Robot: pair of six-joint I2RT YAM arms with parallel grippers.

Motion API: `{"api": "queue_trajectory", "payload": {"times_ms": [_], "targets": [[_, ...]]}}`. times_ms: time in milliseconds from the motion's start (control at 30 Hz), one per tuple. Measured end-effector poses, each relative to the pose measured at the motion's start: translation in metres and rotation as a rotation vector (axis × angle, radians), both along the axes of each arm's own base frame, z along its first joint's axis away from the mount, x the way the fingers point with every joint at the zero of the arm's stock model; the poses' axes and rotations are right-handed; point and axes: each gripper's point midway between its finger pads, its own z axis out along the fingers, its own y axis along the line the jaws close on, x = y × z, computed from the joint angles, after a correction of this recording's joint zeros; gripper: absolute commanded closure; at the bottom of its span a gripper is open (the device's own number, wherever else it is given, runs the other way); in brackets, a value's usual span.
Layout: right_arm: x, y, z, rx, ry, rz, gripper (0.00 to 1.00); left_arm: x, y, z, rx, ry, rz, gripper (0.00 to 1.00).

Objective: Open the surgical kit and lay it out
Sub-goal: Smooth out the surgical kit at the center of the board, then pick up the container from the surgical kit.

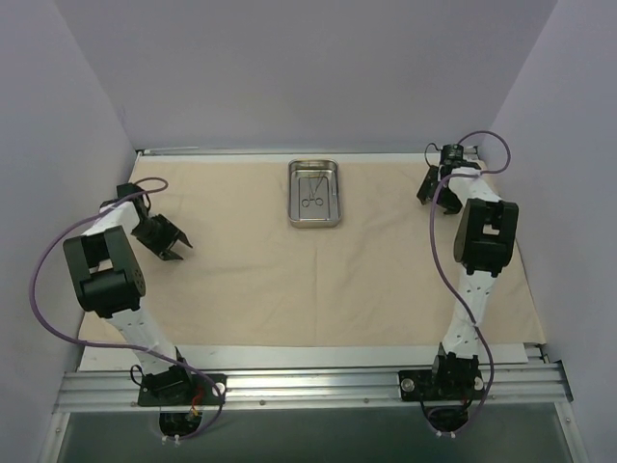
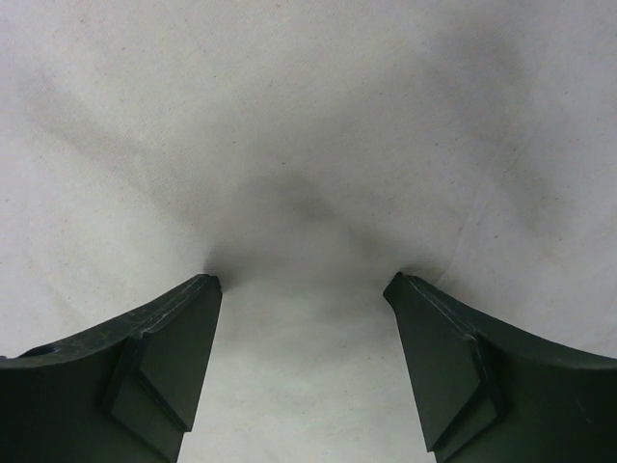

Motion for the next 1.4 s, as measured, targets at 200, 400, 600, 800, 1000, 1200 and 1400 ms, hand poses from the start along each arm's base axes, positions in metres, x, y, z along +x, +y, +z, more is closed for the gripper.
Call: {"api": "queue_trajectory", "payload": {"times_ms": [200, 400, 600, 800, 1000, 1200, 1400], "targets": [[0.010, 0.051, 0.014, 0.057, -0.013, 0.105, 0.18, 0.029, 0.012, 0.034, 0.056, -0.114, -0.025, 0.37], [0.051, 0.176, 0.073, 0.150, -0.186, 0.354, 0.12, 0.046, -0.004, 0.046, 0.017, -0.203, -0.106, 0.24], [0.057, 0.257, 0.093, 0.247, -0.253, 0.500, 0.12, 0.047, -0.032, 0.045, -0.071, -0.267, -0.192, 0.24], [0.069, 0.267, 0.051, 0.260, -0.202, 0.482, 0.25, 0.044, -0.044, 0.049, -0.116, -0.287, -0.226, 0.26], [0.058, 0.272, 0.016, 0.258, -0.123, 0.478, 0.38, 0.045, -0.062, 0.063, -0.130, -0.328, -0.275, 0.28], [0.054, 0.285, 0.016, 0.252, -0.119, 0.498, 0.54, 0.043, -0.074, 0.069, -0.145, -0.345, -0.311, 0.28], [0.050, 0.291, 0.015, 0.252, -0.113, 0.511, 0.76, 0.043, -0.074, 0.069, -0.145, -0.346, -0.317, 0.29]]}}
